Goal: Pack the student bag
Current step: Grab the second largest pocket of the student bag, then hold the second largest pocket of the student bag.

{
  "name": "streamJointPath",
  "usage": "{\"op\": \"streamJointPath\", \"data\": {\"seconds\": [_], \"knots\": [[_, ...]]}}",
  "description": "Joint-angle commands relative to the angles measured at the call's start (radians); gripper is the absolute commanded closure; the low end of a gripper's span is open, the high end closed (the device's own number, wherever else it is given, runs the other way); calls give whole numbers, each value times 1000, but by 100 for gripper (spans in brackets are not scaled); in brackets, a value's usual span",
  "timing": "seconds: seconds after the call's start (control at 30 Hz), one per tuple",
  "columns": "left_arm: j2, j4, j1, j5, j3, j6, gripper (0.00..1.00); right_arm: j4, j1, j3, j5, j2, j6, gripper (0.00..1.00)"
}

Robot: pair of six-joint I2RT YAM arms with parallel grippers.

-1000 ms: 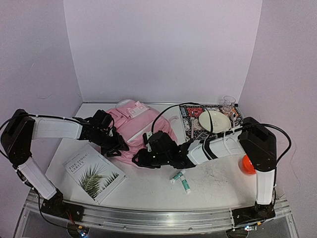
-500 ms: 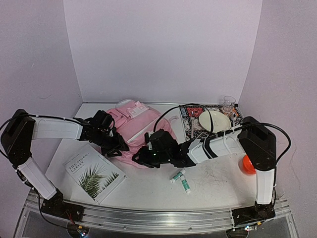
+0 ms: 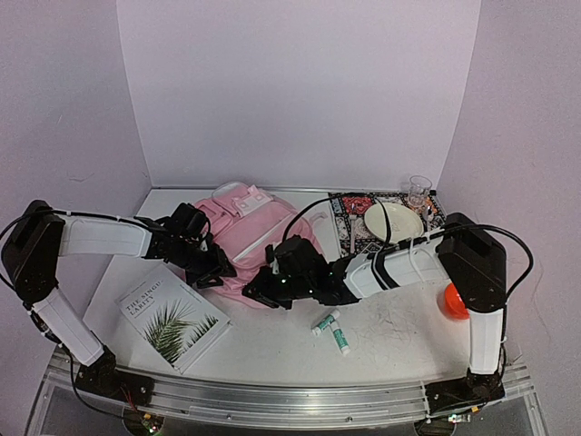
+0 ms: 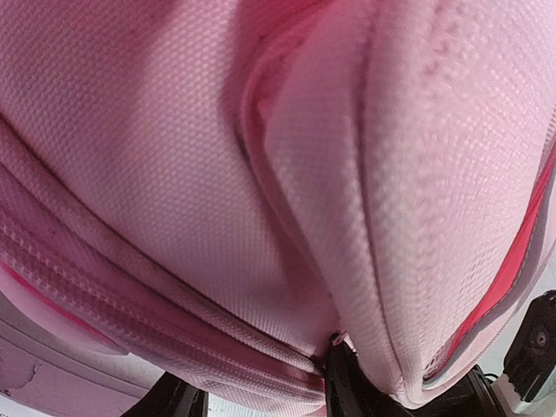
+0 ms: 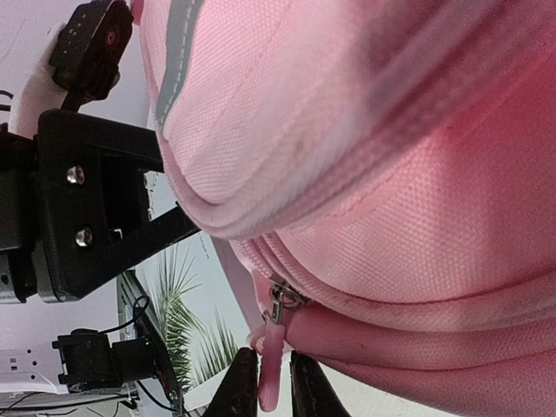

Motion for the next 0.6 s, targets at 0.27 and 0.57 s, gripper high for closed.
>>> {"op": "streamJointPath", "data": {"seconds": [0.27, 0.57], "knots": [[-19, 22, -13, -4, -4, -5, 55, 79, 9, 64, -30, -30, 52, 80], [-28, 21, -13, -3, -11, -5, 55, -13, 9, 48, 29, -23, 82, 83]]}}
